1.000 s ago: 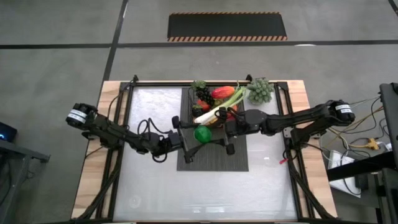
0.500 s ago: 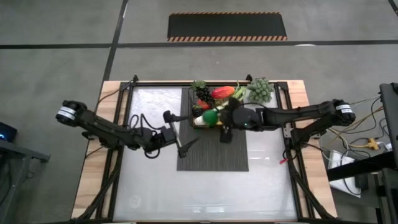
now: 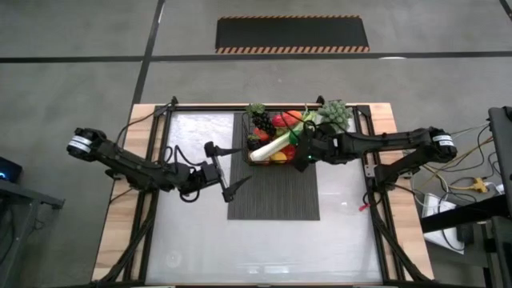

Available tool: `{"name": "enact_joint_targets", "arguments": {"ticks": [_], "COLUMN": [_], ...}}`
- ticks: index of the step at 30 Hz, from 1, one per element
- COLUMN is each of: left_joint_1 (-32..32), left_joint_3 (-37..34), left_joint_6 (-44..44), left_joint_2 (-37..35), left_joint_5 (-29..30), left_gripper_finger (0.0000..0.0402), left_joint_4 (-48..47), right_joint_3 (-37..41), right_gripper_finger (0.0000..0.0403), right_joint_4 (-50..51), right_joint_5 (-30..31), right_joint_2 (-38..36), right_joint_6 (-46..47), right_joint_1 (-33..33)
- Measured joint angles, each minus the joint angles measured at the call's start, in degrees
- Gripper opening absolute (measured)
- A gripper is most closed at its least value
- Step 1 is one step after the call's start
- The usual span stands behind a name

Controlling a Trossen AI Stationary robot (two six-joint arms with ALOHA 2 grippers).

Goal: Build produce basket
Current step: Put the lime into the wire basket, then return to Home Position

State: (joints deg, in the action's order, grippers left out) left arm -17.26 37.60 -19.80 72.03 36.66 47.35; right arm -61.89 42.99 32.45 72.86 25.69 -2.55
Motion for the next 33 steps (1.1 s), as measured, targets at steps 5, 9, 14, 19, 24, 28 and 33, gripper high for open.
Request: {"name": "enact_joint_targets", "arguments": {"ticks": [5,9,14,19,24,28,33], "left_joint_1": [0.0,-0.1,-0.1,-1.4,-4.6,-4.9,-3.6], "left_joint_3": [-0.2,-0.2,-0.5,-0.5,-0.5,-3.6,-10.5], "left_joint_6": [1.5,1.5,1.3,2.9,4.6,4.4,2.9], "left_joint_2": [0.0,0.0,0.0,-4.1,-15.0,-25.4,-36.5], "left_joint_5": [-0.1,-0.1,-0.1,-3.3,-27.6,-36.3,-34.5], "left_gripper_finger": [0.04,0.04,0.04,0.04,0.04,0.04,0.04], "left_joint_4": [0.1,0.1,-1.5,-13.6,-40.5,-44.3,-41.3], "right_joint_3": [-0.7,-2.4,-4.4,-2.3,7.3,19.0,33.1], "right_gripper_finger": [0.0314,0.0323,0.0318,0.0305,0.0291,0.0277,0.0257], "right_joint_4": [0.5,1.1,1.9,-3.2,-18.5,-38.2,-63.4], "right_joint_5": [0.0,-1.6,-1.8,-2.4,-6.0,-10.6,-10.5], "right_joint_2": [0.0,0.0,-0.5,-2.9,-8.2,-13.6,-19.8], "right_joint_6": [0.2,-0.2,-1.8,-8.4,-22.3,-32.9,-40.6], "right_joint_1": [0.0,0.0,0.2,3.6,11.8,17.9,18.8]}}
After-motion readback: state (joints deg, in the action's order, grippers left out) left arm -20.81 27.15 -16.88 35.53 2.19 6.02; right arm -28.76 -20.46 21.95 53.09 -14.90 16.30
